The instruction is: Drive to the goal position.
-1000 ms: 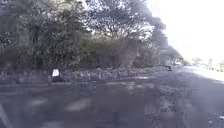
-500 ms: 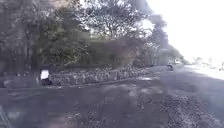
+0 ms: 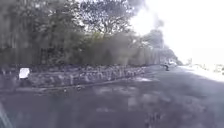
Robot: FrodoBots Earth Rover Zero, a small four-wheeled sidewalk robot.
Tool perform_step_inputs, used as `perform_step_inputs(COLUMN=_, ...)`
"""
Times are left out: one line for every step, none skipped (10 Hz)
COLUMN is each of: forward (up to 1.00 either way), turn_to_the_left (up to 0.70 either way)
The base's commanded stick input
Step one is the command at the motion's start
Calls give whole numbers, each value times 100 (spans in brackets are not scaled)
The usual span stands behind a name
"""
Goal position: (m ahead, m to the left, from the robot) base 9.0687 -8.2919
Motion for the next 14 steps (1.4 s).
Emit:
perform_step_inputs(forward=100, turn_to_the_left=-27)
perform_step_inputs(forward=100, turn_to_the_left=-27)
perform_step_inputs(forward=100, turn_to_the_left=-27)
perform_step_inputs(forward=100, turn_to_the_left=-27)
perform_step_inputs(forward=100, turn_to_the_left=-27)
perform_step_inputs(forward=100, turn_to_the_left=-27)
perform_step_inputs(forward=100, turn_to_the_left=-27)
perform_step_inputs(forward=100, turn_to_the_left=-27)
perform_step_inputs(forward=100, turn_to_the_left=-27)
perform_step_inputs(forward=100, turn_to_the_left=-27)
perform_step_inputs(forward=100, turn_to_the_left=-27)
perform_step_inputs(forward=100, turn_to_the_left=-27)
perform_step_inputs(forward=100, turn_to_the_left=-27)
perform_step_inputs(forward=100, turn_to_the_left=-27)
